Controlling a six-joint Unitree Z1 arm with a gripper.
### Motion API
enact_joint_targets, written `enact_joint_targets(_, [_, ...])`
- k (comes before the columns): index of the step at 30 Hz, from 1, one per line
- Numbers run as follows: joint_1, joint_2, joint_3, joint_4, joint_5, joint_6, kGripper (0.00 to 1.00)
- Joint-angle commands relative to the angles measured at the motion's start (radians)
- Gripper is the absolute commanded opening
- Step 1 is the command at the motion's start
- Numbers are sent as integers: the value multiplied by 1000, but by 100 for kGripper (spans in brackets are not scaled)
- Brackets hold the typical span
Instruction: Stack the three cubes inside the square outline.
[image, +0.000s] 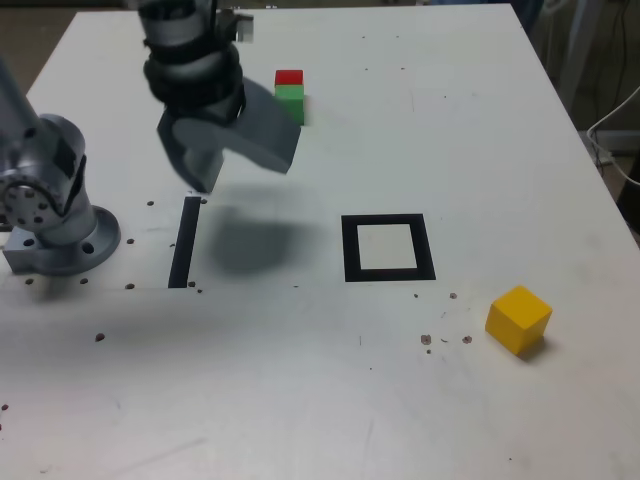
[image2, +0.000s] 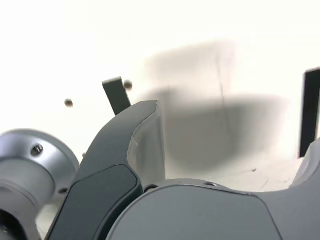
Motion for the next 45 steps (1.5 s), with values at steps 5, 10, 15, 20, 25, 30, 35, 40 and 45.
enact_joint_targets(5, [224, 74, -130, 70, -2, 166, 98])
enact_joint_targets(10, [356, 185, -269, 172, -5, 263, 96])
enact_joint_targets(15, [453, 236, -383, 226, 12, 299, 98])
enact_joint_targets(20, [547, 274, -473, 264, 35, 324, 99])
enact_joint_targets(25, [622, 338, -545, 281, 45, 374, 99])
enact_joint_targets(30, [679, 421, -582, 277, 44, 425, 100])
enact_joint_targets(35, [713, 499, -619, 267, 65, 454, 100])
enact_joint_targets(40, [724, 546, -658, 257, 105, 461, 99])
enact_joint_targets(45, [726, 576, -679, 246, 134, 461, 97])
